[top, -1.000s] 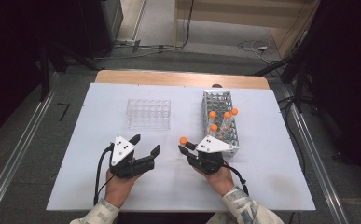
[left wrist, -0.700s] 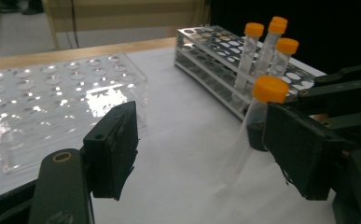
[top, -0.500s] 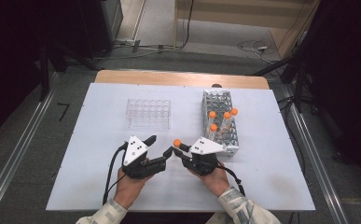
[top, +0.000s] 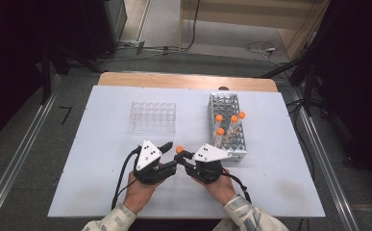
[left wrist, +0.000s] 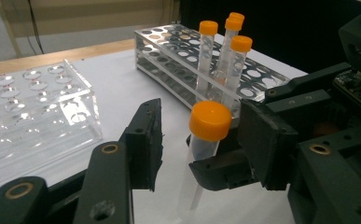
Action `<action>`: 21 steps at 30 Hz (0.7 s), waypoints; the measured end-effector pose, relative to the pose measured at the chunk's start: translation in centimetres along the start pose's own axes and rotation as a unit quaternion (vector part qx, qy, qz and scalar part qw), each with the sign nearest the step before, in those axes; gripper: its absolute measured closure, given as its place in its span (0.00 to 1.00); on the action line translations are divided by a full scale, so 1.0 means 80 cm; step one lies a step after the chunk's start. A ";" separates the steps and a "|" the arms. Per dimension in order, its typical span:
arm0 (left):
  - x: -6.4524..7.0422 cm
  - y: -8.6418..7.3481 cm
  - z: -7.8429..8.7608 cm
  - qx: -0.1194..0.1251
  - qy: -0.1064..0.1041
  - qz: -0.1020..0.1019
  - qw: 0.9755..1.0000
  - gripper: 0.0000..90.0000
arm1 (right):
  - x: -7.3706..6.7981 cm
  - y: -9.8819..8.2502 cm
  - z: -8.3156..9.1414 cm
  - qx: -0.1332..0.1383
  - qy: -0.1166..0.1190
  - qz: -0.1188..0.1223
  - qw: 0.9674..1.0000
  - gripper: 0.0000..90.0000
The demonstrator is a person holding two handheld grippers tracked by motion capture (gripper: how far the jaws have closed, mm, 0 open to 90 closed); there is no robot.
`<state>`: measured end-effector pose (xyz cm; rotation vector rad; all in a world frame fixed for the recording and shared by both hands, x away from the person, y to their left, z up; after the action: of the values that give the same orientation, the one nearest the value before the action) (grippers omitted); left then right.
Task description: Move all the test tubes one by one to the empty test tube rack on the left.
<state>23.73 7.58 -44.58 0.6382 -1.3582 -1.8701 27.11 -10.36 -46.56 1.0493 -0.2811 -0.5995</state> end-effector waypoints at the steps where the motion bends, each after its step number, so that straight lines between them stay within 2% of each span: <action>1: 0.000 0.000 0.000 0.001 0.000 -0.001 1.000 0.59 | -0.001 0.000 0.000 0.000 0.003 -0.002 1.000 0.79; 7: 0.002 -0.002 -0.002 -0.006 -0.011 -0.008 1.000 0.67 | -0.003 0.001 0.000 0.002 0.005 0.003 1.000 0.79; 14: 0.004 -0.003 -0.004 -0.007 -0.012 -0.015 1.000 0.76 | -0.005 0.001 0.000 0.002 0.007 0.002 1.000 0.79; 21: 0.003 -0.003 -0.004 -0.006 -0.012 -0.016 1.000 0.78 | -0.004 0.001 0.001 0.002 0.006 0.002 1.000 0.79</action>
<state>23.72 7.22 -44.94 0.6360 -1.3581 -1.9155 26.84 -10.17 -46.44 1.0558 -0.2740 -0.5889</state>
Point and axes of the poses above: each handheld gripper's, and its own axes: z roughly backward along the jaws, y roughly out of its top, x roughly to its right, the point moved 1 cm from there along -z, roughly forward along the jaws, and after that the axes turned 5 degrees about -z, right-handed, at the moved point
